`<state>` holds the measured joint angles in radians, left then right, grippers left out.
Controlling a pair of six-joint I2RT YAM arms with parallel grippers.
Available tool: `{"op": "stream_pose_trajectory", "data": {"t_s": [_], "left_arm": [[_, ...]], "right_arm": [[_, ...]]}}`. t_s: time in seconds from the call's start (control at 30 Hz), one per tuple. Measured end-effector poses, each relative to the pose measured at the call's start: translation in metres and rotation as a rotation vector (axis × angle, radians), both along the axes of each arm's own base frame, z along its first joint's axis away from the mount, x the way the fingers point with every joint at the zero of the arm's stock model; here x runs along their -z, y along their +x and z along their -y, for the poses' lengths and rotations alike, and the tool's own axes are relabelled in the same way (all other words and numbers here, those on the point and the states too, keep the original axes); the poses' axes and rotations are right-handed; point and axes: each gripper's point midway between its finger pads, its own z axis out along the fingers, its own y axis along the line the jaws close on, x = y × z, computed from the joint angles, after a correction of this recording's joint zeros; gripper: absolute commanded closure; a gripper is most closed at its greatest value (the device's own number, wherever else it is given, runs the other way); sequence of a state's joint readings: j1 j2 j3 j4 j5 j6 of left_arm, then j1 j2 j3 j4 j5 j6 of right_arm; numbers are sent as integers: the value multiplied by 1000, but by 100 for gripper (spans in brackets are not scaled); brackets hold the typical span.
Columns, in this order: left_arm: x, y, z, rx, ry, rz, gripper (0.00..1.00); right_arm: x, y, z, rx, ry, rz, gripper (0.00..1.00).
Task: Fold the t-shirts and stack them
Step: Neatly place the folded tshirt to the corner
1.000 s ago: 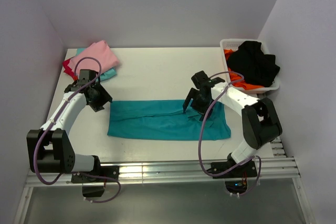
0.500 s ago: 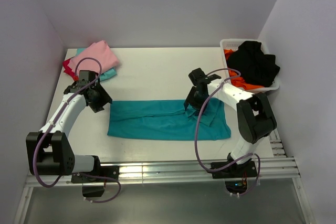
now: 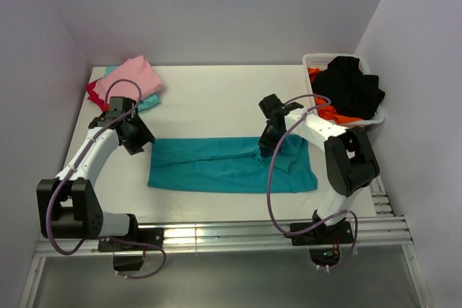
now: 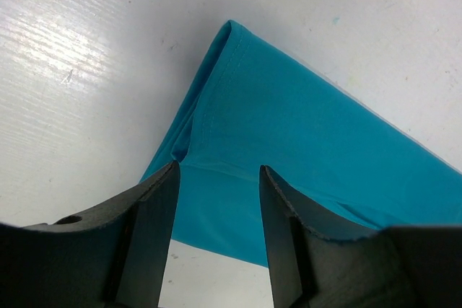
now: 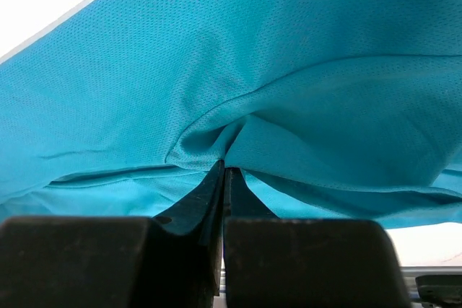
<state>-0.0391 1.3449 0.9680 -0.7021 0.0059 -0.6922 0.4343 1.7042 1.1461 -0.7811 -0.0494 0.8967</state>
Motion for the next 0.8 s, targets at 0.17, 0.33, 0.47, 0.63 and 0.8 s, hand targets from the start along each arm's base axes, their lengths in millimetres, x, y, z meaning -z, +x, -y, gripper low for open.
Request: {"op": "stream_pose_trajectory", "data": {"t_s": [0.17,0.33,0.47,0.63,0.8], "left_arm": [[5,0,1,5,-6,-18,46],[7,1,3,8,-11,-23,47],[9,2,3,10,-14,-25,46],[13,3,4,12,-19,-38,47],[16,4,4,12,-19,-44,47]], "right_arm": [[-1,-2,1,1,-6,-5,100],[-11,-13,-2,-8,9,5,100],[-13,-41,-11,-40,31,-19,85],[4,-84,-19,-110,15,-122,9],[7,-93,-15,-125,-12,-152,7]]}}
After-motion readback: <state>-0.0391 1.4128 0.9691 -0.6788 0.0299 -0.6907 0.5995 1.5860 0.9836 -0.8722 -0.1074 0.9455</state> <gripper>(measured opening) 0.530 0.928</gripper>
